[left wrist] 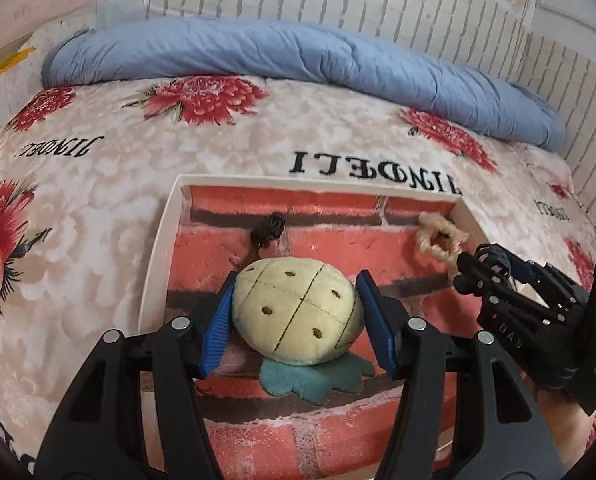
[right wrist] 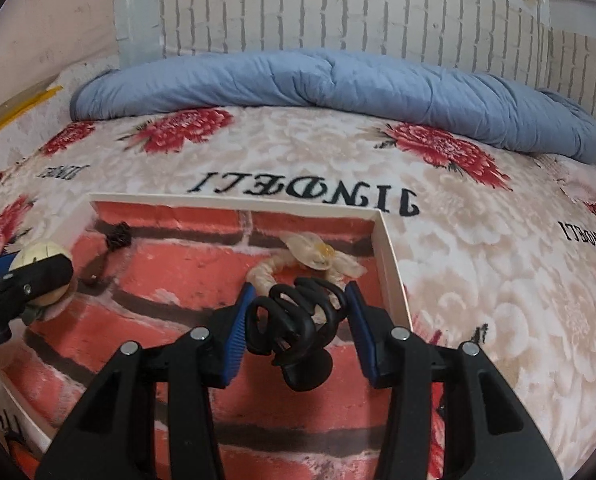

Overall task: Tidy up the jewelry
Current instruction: 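Carry plush with left tool into the tray and open while right tool releases clip there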

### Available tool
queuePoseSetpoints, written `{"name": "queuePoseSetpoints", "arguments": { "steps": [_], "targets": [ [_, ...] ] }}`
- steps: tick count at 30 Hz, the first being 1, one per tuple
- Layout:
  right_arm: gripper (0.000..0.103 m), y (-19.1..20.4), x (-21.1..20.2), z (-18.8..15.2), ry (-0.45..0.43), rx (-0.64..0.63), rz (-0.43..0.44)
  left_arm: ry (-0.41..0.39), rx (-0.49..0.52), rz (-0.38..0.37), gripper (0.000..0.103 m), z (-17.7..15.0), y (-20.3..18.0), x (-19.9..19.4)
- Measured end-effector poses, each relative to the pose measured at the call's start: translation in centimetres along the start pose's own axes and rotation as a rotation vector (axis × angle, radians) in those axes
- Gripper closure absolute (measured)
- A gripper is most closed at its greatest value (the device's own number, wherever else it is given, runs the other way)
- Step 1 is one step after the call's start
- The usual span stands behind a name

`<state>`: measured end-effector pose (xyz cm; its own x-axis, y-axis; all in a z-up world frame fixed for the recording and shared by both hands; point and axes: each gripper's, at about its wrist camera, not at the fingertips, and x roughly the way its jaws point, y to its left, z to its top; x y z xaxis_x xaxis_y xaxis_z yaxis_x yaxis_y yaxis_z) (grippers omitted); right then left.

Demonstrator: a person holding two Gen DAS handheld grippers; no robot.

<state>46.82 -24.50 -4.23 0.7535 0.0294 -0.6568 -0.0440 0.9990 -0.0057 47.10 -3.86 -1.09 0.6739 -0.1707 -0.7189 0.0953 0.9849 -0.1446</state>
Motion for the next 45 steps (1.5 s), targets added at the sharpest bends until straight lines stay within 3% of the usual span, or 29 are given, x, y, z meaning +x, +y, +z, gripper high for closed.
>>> {"name": "queuePoseSetpoints", "arguments": {
  "steps": [21,31,39,45],
  "targets": [
    [0.057,-0.3,2.1,-0.7,0.060,0.002,-0.015,0.112,0.000,0.023,0.045,-1.2,0.0,4.0],
    [0.056,-0.4,2.3,-0.9,0.071,0.013,-0.012,0.110,0.017,0.038,0.044,-1.4,-0.2,4.3],
    [0.056,-0.5,2.4,-0.9,0.081,0.022,0.000,0.110,0.025,0.054,0.035,-1.4,-0.4,4.4],
    [0.038,-0.6,1.8,-0.9,0.063,0.041,0.018,0.083,0.040,0.058,0.023,-1.2,-0.6,3.7]
  ]
}}
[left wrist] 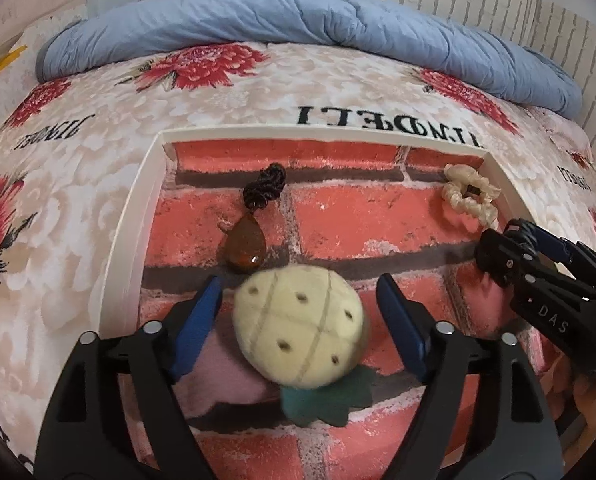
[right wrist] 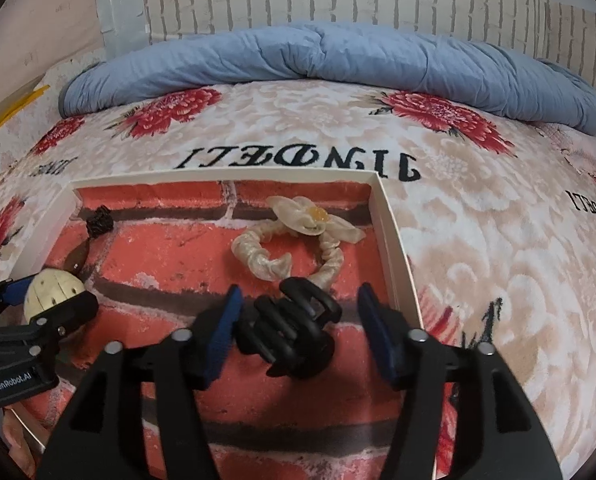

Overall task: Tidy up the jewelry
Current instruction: 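Carry plush with left tool into the tray and open while right tool releases clip there, then withdraw both tools and move left tool toward the wooden bead bracelet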

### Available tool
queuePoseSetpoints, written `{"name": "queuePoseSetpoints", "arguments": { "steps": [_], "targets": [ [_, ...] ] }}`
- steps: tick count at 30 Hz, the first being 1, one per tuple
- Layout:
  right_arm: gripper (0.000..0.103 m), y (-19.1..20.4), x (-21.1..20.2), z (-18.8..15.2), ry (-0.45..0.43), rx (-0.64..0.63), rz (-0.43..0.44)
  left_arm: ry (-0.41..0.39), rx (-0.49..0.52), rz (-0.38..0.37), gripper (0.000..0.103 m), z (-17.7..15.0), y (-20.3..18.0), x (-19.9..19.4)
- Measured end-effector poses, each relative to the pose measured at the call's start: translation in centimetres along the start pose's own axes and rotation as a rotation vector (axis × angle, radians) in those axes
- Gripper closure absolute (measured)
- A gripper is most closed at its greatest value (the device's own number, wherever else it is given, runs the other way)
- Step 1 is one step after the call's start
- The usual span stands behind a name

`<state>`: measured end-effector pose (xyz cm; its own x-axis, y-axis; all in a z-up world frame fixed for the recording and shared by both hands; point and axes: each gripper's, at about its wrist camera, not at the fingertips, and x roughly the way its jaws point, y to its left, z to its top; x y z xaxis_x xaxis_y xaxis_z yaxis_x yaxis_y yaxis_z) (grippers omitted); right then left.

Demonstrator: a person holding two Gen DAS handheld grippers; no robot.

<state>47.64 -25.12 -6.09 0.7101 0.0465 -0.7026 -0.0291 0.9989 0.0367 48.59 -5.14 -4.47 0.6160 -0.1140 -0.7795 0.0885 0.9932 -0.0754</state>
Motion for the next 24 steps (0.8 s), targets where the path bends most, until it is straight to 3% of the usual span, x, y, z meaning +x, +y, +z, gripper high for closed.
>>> {"name": "queuePoseSetpoints", "arguments": {
  "steps": [6,11,17,24],
  "targets": [
    [0.030,-0.4,-1.6,0.2,-0.041,0.024,0.023,-0.058,-0.009,-0.005,0.017,0.4,0.1,-2.2],
    [0.023,-0.9,-5.3,0.8,-0.132,0.030,-0.023,-0.134,-0.028,0.035,0.007,0.9,0.8,-5.7],
    [0.018,-0.9,-10.9,0.8,-0.211,0.041,-0.049,-0.191,-0.041,0.059,0.005,1.2,1.6,-11.0],
    [0.015,0.8,-16.4,-2.1,-0.245,-0.026,-0.058,-0.231,-0.026,0.081,0.005,-1.1,3.6,-16.9]
  ]
}}
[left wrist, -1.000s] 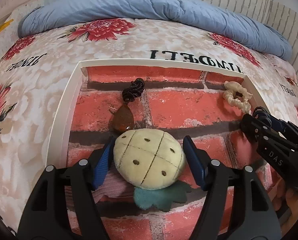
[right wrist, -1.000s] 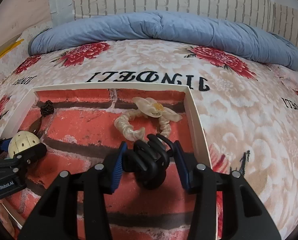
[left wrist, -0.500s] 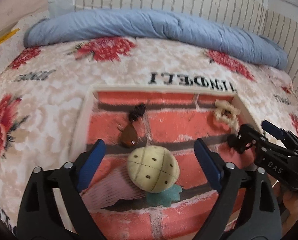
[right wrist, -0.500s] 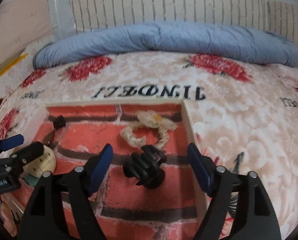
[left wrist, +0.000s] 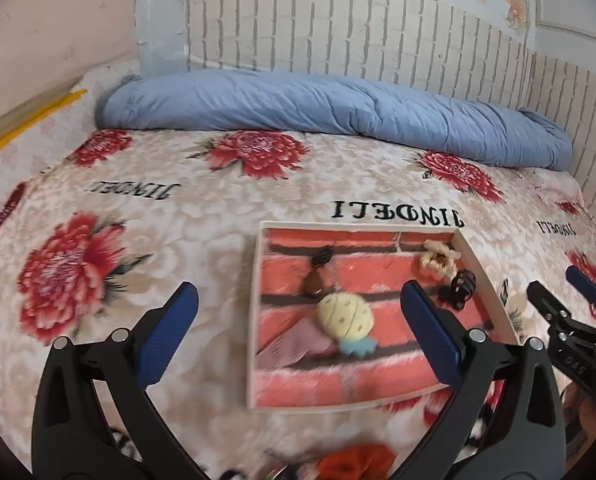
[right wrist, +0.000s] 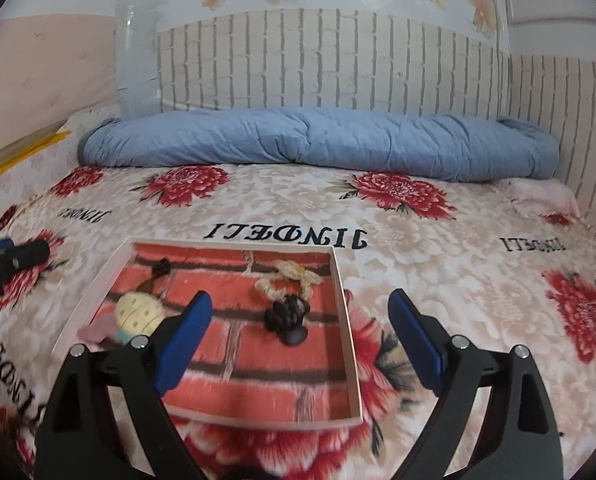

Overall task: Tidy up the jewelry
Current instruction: 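Withdraw both tools and move left tool toward the wooden bead bracelet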

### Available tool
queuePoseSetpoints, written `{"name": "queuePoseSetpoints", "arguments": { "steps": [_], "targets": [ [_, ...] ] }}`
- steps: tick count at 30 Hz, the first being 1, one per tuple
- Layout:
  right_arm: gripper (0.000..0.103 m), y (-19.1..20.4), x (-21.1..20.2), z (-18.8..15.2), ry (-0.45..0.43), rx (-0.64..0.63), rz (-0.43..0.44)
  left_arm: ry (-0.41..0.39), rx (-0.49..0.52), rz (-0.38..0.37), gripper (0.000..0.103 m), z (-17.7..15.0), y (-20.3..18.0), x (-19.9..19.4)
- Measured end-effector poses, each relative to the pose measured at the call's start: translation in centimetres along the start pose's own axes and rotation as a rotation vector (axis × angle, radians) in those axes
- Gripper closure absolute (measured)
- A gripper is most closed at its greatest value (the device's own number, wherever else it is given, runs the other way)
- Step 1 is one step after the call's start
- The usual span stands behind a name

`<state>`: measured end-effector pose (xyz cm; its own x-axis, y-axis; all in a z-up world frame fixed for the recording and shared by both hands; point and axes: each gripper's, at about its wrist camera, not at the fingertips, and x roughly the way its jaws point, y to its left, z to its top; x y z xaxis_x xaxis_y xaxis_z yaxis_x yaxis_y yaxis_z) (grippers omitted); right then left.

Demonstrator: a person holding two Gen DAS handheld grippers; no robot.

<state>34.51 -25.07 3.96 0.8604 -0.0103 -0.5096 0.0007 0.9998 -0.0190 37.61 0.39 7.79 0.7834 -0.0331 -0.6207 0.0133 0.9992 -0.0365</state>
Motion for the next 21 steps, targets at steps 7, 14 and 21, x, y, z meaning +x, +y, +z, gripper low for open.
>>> {"name": "queuePoseSetpoints", "arguments": {
  "steps": [7,14,21],
  "targets": [
    [0.015,-0.2,-5.4,-2.2,-0.005,-0.013,-0.017,0.000,0.070,0.084,0.005,-3.9,3.0,-4.6],
    [0.015,-0.8,-8.8,-4.8,0.005,-0.003,-0.019,0.042,0.063,0.101,0.005,-8.8,6.3,-7.2],
    [0.015,-0.6,-10.2,-9.5,0.061,0.022,0.000,0.102,0.029,0.100,0.005,-14.3,8.5,-8.0]
  ]
}}
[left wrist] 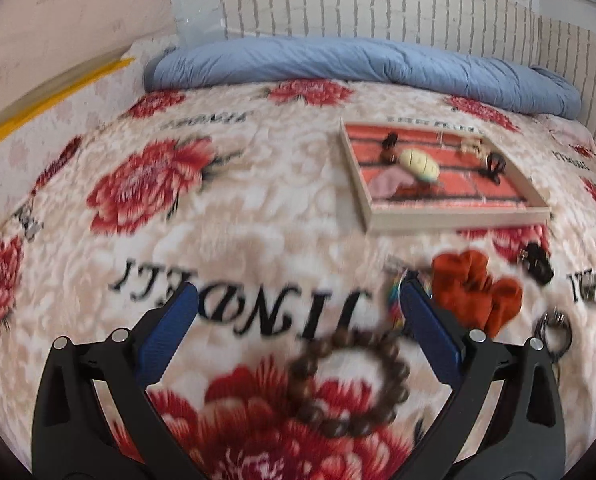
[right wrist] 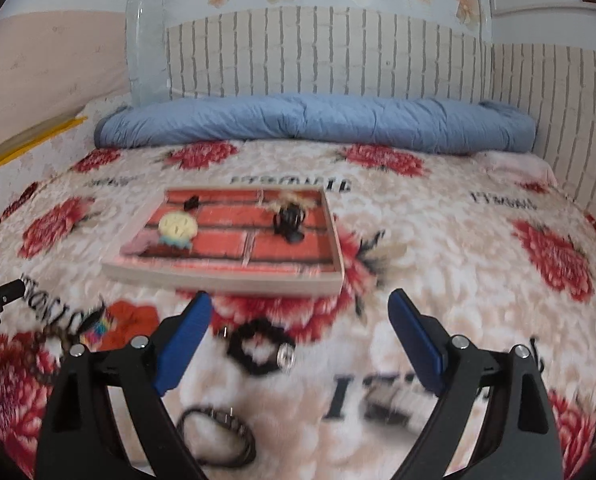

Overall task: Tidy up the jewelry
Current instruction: 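Withdraw both tools and move left tool toward the wooden bead bracelet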

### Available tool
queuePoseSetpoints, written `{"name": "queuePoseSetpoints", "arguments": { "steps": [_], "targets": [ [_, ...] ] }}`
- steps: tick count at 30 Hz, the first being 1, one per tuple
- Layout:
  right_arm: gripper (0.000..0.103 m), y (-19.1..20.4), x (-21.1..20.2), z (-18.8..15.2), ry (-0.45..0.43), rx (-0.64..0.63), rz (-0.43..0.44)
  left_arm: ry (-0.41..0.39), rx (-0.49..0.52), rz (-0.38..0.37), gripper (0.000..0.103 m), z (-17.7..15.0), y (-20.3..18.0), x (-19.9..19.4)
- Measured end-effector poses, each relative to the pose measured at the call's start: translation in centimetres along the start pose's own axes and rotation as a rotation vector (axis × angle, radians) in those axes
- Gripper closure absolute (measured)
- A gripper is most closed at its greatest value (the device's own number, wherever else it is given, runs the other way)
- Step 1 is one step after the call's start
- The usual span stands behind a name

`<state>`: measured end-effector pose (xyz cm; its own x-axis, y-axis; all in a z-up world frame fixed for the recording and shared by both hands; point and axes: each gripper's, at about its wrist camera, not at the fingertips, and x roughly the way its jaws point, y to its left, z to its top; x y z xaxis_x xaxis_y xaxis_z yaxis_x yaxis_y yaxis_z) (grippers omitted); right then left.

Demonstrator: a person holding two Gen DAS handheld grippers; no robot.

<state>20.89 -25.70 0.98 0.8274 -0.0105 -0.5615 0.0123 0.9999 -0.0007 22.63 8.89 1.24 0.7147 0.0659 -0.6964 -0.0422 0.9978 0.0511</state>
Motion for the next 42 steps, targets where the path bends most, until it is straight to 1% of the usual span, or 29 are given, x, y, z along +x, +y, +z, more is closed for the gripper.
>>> {"name": "queuePoseSetpoints", "arguments": {
  "steps": [6,9,11,13,18,21,25,30,36,37,38,42],
  "targets": [
    [0.015,0.8,0.3,-4.1,0.066,0.002,0.010,0.065,-0.040,-0.022,0.005,-3.2,0.8,1.3],
    [0.015,1.0,0.7,-5.4,0.093,0.003,0.011,0.091,-0.059,-0.041,0.005,-4.5,0.9,2.0],
    [0.015,1.2,1.2,-6.1,0.120,0.004,0.013,0.113,-0.056,-0.040,0.005,-5.1,0.9,2.7],
    [0.015,1.4,1.4,-6.4,0.126,-0.002,0.003,0.121,-0.055,-0.033,0.005,-5.5,0.9,3.0],
    [0.015,1.6,2.2,-6.9,0.152,-0.011,-0.005,0.127,-0.064,-0.042,0.005,-5.7,1.1,3.5],
    [0.015,1.5,2.7,-7.2,0.169,-0.008,-0.016,0.157,-0.064,-0.038,0.005,-6.0,1.1,4.4],
    [0.015,1.6,2.9,-7.4,0.181,-0.011,-0.014,0.162,-0.065,-0.039,0.005,-6.1,1.2,4.7],
    [0.016,2.2,3.2,-7.7,0.194,-0.037,-0.019,0.182,-0.042,-0.022,0.005,-6.3,0.8,5.3],
    [0.017,2.4,4.0,-7.9,0.233,-0.048,-0.020,0.198,-0.045,-0.030,0.005,-6.3,1.0,5.6],
    [0.019,2.4,4.2,-8.0,0.242,-0.049,-0.020,0.201,-0.046,-0.031,0.005,-6.3,1.0,5.7],
    [0.024,2.4,4.3,-8.0,0.249,-0.051,-0.018,0.204,-0.047,-0.033,0.005,-6.3,1.0,5.8],
    [0.028,2.5,4.5,-8.2,0.263,-0.055,-0.006,0.215,-0.050,-0.040,0.005,-6.4,1.1,6.0]
  ]
}}
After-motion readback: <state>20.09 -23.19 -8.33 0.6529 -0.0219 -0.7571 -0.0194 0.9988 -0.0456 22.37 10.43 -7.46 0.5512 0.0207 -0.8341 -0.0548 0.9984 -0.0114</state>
